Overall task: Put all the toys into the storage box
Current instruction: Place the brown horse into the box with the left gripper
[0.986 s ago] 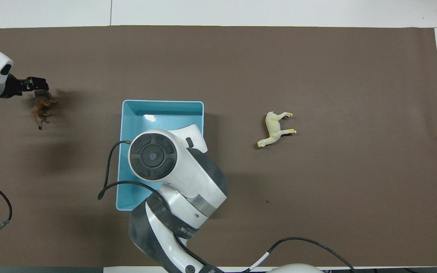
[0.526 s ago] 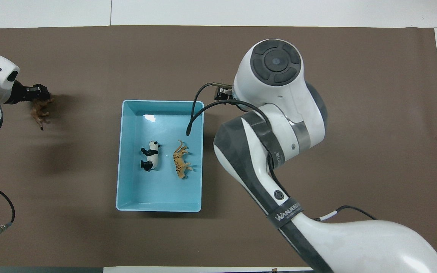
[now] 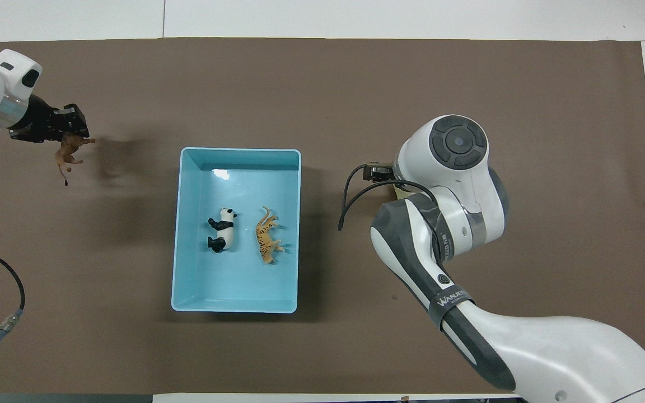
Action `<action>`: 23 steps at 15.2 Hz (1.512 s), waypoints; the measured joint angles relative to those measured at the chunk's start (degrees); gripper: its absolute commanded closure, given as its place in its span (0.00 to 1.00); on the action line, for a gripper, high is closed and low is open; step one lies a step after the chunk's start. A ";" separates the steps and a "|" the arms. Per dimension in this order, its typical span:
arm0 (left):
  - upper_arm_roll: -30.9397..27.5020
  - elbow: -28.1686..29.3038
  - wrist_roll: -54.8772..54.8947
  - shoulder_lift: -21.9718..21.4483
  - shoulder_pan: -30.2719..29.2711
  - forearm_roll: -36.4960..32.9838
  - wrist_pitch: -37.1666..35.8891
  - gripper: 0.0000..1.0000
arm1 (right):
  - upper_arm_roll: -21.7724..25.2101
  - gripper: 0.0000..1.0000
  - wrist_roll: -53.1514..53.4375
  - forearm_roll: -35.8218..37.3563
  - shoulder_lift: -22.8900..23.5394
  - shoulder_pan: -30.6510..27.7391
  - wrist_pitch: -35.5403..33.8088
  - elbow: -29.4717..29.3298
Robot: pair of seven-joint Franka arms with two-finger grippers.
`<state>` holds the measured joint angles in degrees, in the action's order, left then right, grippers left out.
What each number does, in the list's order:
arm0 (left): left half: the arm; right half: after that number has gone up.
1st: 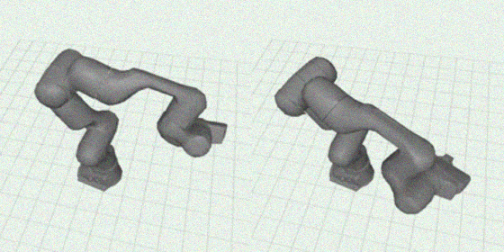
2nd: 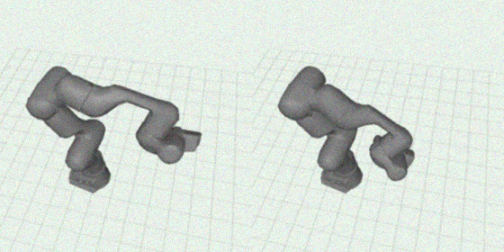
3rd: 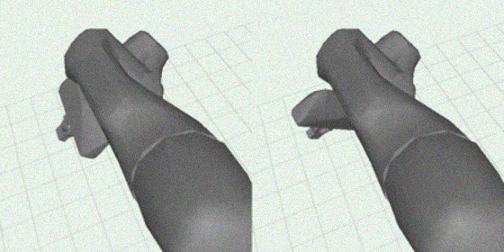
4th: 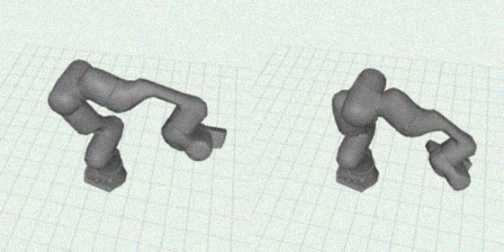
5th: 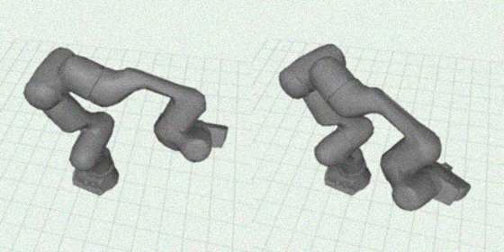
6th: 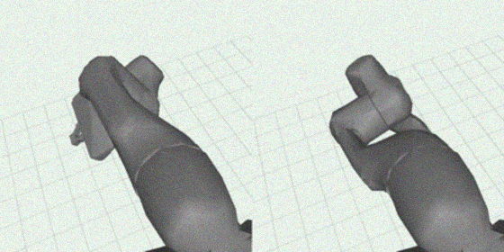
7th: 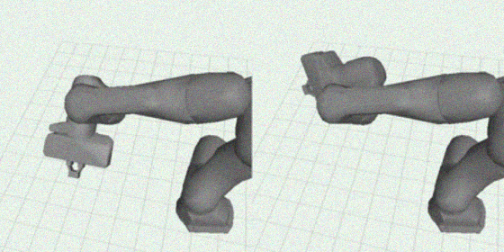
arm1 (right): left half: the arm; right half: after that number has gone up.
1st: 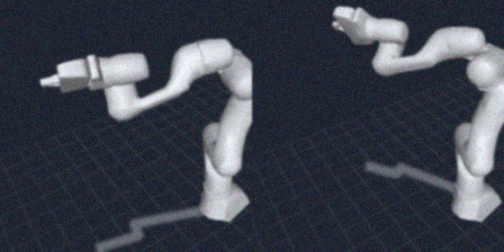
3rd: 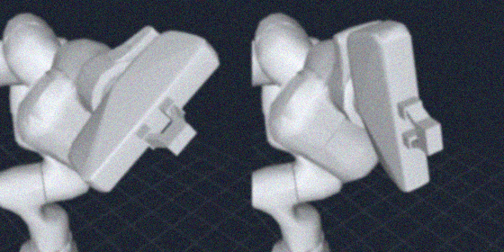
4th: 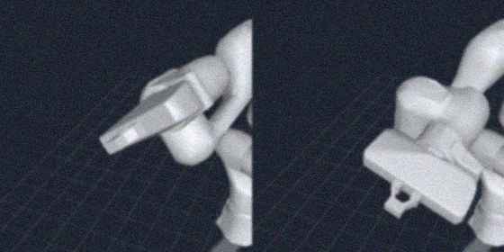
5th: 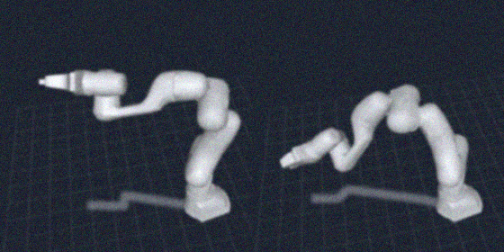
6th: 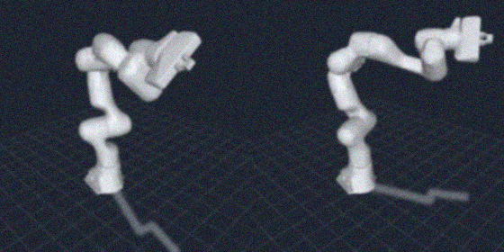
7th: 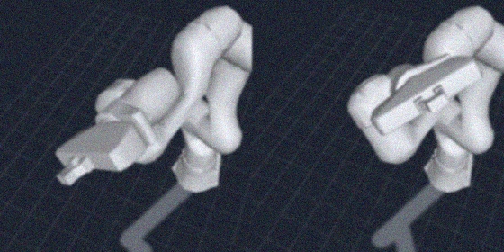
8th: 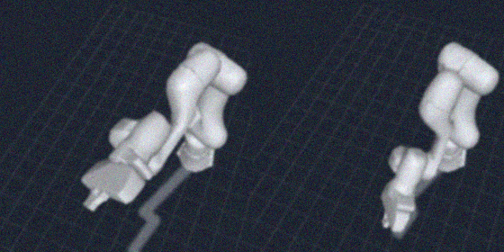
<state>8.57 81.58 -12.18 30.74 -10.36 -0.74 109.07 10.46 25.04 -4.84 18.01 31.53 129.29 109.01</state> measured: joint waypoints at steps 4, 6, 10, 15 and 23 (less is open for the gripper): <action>0.57 0.13 -18.06 -9.81 10.61 2.79 -10.28 1.00 | -0.04 0.00 -1.87 0.36 -0.41 -0.66 4.36 3.02; 0.66 3.01 -26.16 -12.48 16.67 2.91 -10.75 1.00 | -0.18 0.00 -1.88 1.12 0.20 -0.58 6.99 4.20; 0.66 14.44 -31.93 -15.30 24.72 3.43 -6.35 1.00 | -0.21 0.00 -1.89 3.48 0.80 -0.58 11.86 7.11; 0.60 24.57 -33.39 -18.98 26.70 3.93 1.34 0.00 | -0.06 1.00 -1.91 5.38 1.29 -0.68 15.31 9.29; -0.33 22.68 -32.94 -22.42 27.18 3.57 0.85 0.00 | -0.31 1.00 -1.88 5.63 1.16 -0.35 7.18 3.00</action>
<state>8.24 104.25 -45.12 8.32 16.82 2.83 109.92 10.15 23.16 0.80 19.17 31.18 136.47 112.00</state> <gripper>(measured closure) 0.000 0.581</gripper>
